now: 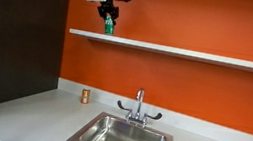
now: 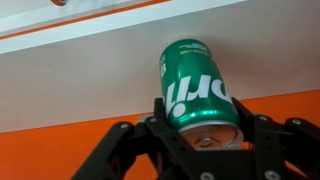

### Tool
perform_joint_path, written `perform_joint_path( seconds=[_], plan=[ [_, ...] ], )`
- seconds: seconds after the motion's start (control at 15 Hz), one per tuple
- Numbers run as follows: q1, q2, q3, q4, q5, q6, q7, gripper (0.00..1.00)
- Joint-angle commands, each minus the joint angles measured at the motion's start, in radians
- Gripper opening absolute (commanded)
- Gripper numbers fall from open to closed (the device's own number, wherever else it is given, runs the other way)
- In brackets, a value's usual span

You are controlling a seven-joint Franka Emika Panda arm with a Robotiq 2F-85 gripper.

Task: Put the green can on the bottom shelf.

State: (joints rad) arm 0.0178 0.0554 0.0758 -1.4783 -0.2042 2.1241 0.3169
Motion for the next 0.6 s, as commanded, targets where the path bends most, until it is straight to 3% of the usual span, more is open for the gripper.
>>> perform_joint_path(
  seconds=[0.0, 0.53],
  plan=[
    [0.018, 0.037, -0.015, 0.07, 0.005, -0.005, -0.03, 0.39],
    [0.015, 0.078, -0.009, 0.137, 0.017, -0.039, -0.017, 0.39]
  ],
)
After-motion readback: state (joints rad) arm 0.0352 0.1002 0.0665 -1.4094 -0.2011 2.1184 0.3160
